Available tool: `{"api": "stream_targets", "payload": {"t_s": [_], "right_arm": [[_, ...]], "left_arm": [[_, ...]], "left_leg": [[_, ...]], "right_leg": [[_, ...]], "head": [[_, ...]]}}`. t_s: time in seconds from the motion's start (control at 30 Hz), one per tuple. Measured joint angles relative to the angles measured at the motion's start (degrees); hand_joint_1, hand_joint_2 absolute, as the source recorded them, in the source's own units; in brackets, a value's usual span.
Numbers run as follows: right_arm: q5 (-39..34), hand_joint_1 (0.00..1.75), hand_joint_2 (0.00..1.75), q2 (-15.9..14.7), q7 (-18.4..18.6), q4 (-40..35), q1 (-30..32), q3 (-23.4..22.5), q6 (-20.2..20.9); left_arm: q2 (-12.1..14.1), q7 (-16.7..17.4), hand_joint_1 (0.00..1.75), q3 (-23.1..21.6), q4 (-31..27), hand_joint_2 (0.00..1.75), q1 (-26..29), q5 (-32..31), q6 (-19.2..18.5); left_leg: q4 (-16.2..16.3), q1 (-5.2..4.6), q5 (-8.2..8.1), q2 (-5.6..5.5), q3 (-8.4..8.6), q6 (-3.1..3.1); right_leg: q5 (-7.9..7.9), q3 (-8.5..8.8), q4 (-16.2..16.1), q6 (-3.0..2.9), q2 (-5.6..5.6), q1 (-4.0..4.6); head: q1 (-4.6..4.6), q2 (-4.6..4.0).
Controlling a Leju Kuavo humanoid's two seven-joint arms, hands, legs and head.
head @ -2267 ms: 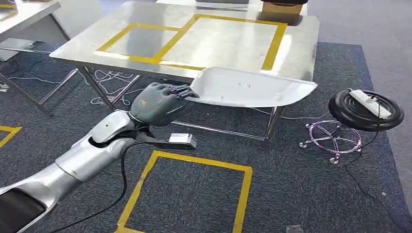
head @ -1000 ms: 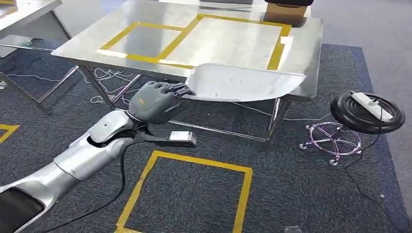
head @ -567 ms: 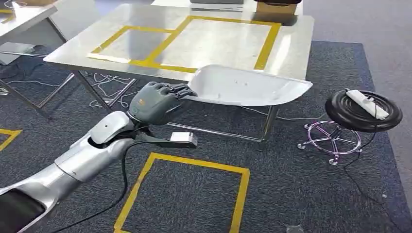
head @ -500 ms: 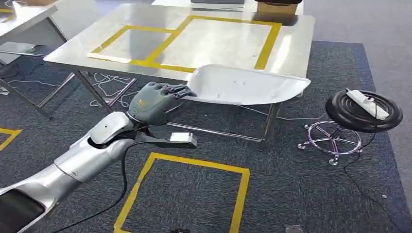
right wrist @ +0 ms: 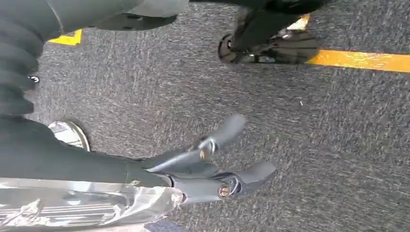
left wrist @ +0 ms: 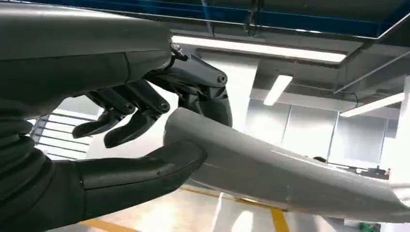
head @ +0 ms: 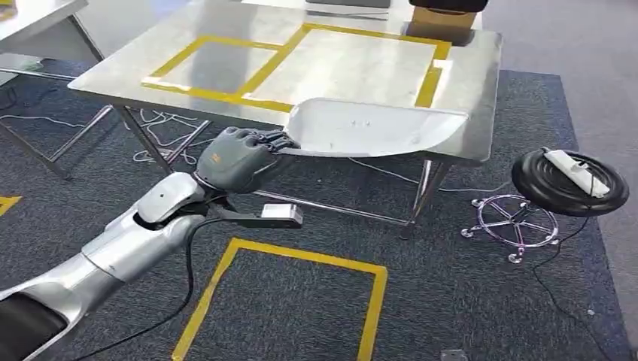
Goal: Take the parts from the cabinet and place them on the table.
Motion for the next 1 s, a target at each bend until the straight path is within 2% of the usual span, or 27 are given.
{"api": "stream_targets", "payload": {"t_s": [0.03,0.07,0.13,0.17,0.2,0.3,0.33,0.37,0.4,0.47,0.5,0.53,0.57,0.6,0.63,0.67,0.7,0.73,0.77,0.83,0.87,0.9,0.97,1.0], "right_arm": [[0.0,0.00,1.75,0.0,0.0,0.0,0.1,0.0,0.0],[0.0,0.00,1.75,0.0,0.0,0.0,0.1,0.0,0.0],[0.0,0.00,1.75,0.0,0.0,0.0,0.0,0.0,0.0],[0.0,0.00,1.75,0.0,0.0,0.0,0.1,0.0,0.0],[0.0,0.00,1.75,0.0,0.0,0.0,0.0,0.0,0.0],[0.0,0.00,1.75,0.0,0.0,0.0,0.0,0.0,0.0],[0.0,0.00,1.75,0.0,0.0,0.0,0.0,0.0,0.0],[0.1,0.00,1.75,0.0,0.0,0.0,0.0,0.0,0.0],[0.1,0.00,1.75,0.0,0.0,0.0,-0.1,0.0,0.0],[0.1,0.00,1.75,0.0,0.0,0.0,-0.2,0.0,0.0],[0.1,0.00,1.75,0.0,0.0,0.0,-0.1,0.0,0.0],[0.1,0.00,1.75,0.0,0.0,0.0,-0.1,0.0,0.0],[0.1,0.00,1.75,0.0,0.0,0.0,-0.1,0.0,0.0],[0.1,0.00,1.75,0.0,0.0,0.0,-0.1,0.0,0.0],[0.1,0.00,1.75,0.0,0.0,0.0,-0.1,0.0,0.0],[0.1,0.00,1.75,-0.1,0.0,0.0,-0.1,0.0,0.0],[0.1,0.00,1.75,-0.2,0.0,0.0,-0.2,0.0,0.0],[0.1,0.00,1.75,-0.2,0.0,0.0,-0.2,0.0,0.0],[0.1,0.00,1.75,-0.2,0.0,0.0,-0.1,0.0,0.0],[0.1,0.00,1.75,-0.2,0.0,0.0,-0.1,0.0,0.0],[0.1,0.00,1.75,-0.2,0.0,0.0,-0.1,0.0,0.0],[0.1,0.00,1.75,-0.2,0.0,0.0,-0.2,0.0,0.0],[0.1,0.00,1.75,-0.2,0.0,0.0,-0.2,0.0,0.0],[0.1,0.00,1.75,-0.2,0.0,0.0,-0.1,0.0,0.0]], "left_arm": [[0.0,0.0,1.75,0.0,0.0,1.75,0.1,0.0,0.0],[0.0,0.0,1.75,0.0,0.0,1.75,0.2,0.0,0.0],[0.0,0.0,1.75,0.0,0.0,1.75,0.2,0.0,0.0],[-0.1,0.0,1.75,0.0,0.0,1.75,0.2,0.0,0.0],[-0.1,0.0,1.75,0.0,0.0,1.75,0.0,0.0,0.0],[-0.1,0.0,1.75,0.0,0.0,1.75,0.1,-0.1,0.0],[-0.1,0.0,1.75,0.0,0.0,1.75,0.1,-0.1,0.1],[-0.1,0.0,1.75,0.1,0.0,1.75,0.0,-0.1,0.2],[-0.1,0.1,1.75,0.1,0.0,1.75,0.0,-0.1,0.2],[-0.2,0.1,1.75,0.1,0.0,1.75,0.2,-0.1,0.2],[-0.2,0.1,1.75,0.1,0.0,1.75,0.4,-0.1,0.2],[-0.1,0.1,1.75,0.1,0.0,1.75,0.6,-0.1,0.2],[-0.1,0.1,1.75,0.1,0.0,1.75,0.6,-0.1,0.2],[-0.1,0.1,1.75,0.1,0.0,1.75,0.6,-0.1,0.2],[-0.1,0.1,1.75,0.1,0.0,1.75,0.6,-0.1,0.2],[-0.1,0.1,1.75,0.1,0.0,1.75,0.6,-0.1,0.2],[-0.1,0.1,1.75,0.1,0.0,1.75,0.5,-0.1,0.2],[-0.2,0.1,1.75,0.1,0.0,1.75,0.5,-0.1,0.3],[-0.2,0.1,1.75,0.1,0.0,1.75,0.6,-0.1,0.3],[-0.1,0.1,1.75,0.1,0.0,1.75,0.6,-0.2,0.3],[-0.1,0.2,1.75,0.2,0.0,1.75,0.6,-0.2,0.3],[-0.1,0.2,1.75,0.2,0.0,1.75,0.6,-0.2,0.3],[-0.2,0.2,1.75,0.2,0.0,1.75,0.6,-0.2,0.3],[-0.2,0.2,1.75,0.1,0.0,1.75,0.7,-0.2,0.3]], "left_leg": [[0.0,-0.02,-0.26,-0.08,0.32,-0.01],[0.0,-0.02,-0.57,-0.17,0.72,-0.09],[0.1,0.00,-1.37,-0.23,1.93,-0.41],[0.1,-0.03,-1.76,-0.24,2.21,-0.71],[0.5,-0.46,-1.99,-0.39,2.00,-1.04],[0.0,-0.27,-2.02,-0.42,2.02,-1.72],[0.1,-0.24,-2.48,-0.37,2.01,-2.14],[1.3,-0.26,-3.08,-0.18,1.72,-2.43],[4.6,-0.23,-4.57,-0.17,0.14,-2.64],[14.2,-0.05,-8.04,-0.16,-5.35,-2.95],[17.7,0.01,-8.59,-0.15,-7.80,-3.03],[18.2,0.10,-7.74,-0.15,-8.86,-3.04],[16.5,0.19,-5.58,-0.14,-8.61,-3.05],[12.9,0.26,-2.79,-0.13,-7.27,-3.04],[7.7,0.33,0.30,-0.04,-4.96,-3.12],[3.0,0.55,2.56,0.50,-2.77,-3.41],[0.8,0.46,1.60,0.40,-1.49,-3.48],[0.8,0.46,1.16,0.17,-1.76,-2.43],[0.7,0.35,0.98,0.16,-1.86,-2.11],[0.6,0.28,0.81,0.12,-1.65,-1.21],[0.4,0.39,0.70,0.14,-1.19,-0.62],[0.4,0.32,0.47,0.15,-0.90,-0.29],[0.5,0.07,0.08,0.13,-0.52,0.20],[0.5,-0.07,-0.18,0.10,-0.33,0.31]], "right_leg": [[1.11,-0.51,-0.1,0.02,-0.01,0.00],[3.60,0.34,-2.9,-0.06,-0.01,0.00],[9.93,4.73,-13.2,-0.35,-0.02,-0.01],[10.99,6.06,-16.7,-0.56,-0.01,0.00],[10.21,7.23,-17.9,-0.68,0.06,0.01],[9.82,6.76,-17.6,-1.55,0.21,0.26],[9.88,7.24,-17.9,-1.90,0.19,-0.18],[9.70,7.57,-18.0,-2.19,0.18,-0.23],[9.48,7.84,-18.0,-2.52,0.11,-0.26],[9.07,8.30,-18.0,-2.77,0.02,-0.26],[8.83,8.53,-18.0,-2.78,0.02,-0.27],[8.59,8.82,-18.0,-2.72,0.03,-0.30],[8.34,9.14,-18.0,-2.64,0.06,-0.35],[8.08,9.54,-18.0,-2.49,0.08,-0.44],[7.71,10.07,-18.0,-2.24,0.14,-0.62],[7.34,10.34,-18.0,-1.77,0.24,-0.50],[6.81,10.22,-17.5,-1.40,0.35,-0.10],[6.76,10.16,-17.8,-1.19,0.36,-0.06],[6.69,10.27,-18.1,-0.93,0.33,-0.09],[6.47,10.77,-18.5,-0.24,0.22,-0.31],[5.86,10.47,-17.5,0.02,0.02,-0.38],[4.40,9.27,-14.8,0.00,-0.07,-0.30],[0.42,3.99,-5.0,-0.06,-0.07,-0.15],[-0.59,1.31,-0.9,-0.09,-0.07,-0.06]], "head": [[-0.09,0.00],[-0.02,0.00],[-0.02,0.00],[0.02,0.00],[0.11,0.00],[-0.15,0.00],[-0.11,0.00],[-0.33,0.00],[-0.53,0.00],[-0.57,0.00],[-0.59,0.00],[-0.57,0.00],[-0.59,0.00],[-0.57,0.00],[-0.57,0.00],[-0.67,0.00],[-1.09,0.00],[-0.79,0.00],[-0.55,0.00],[-0.66,0.00],[-0.46,0.00],[-0.13,0.00],[0.02,0.00],[0.02,0.00]]}}
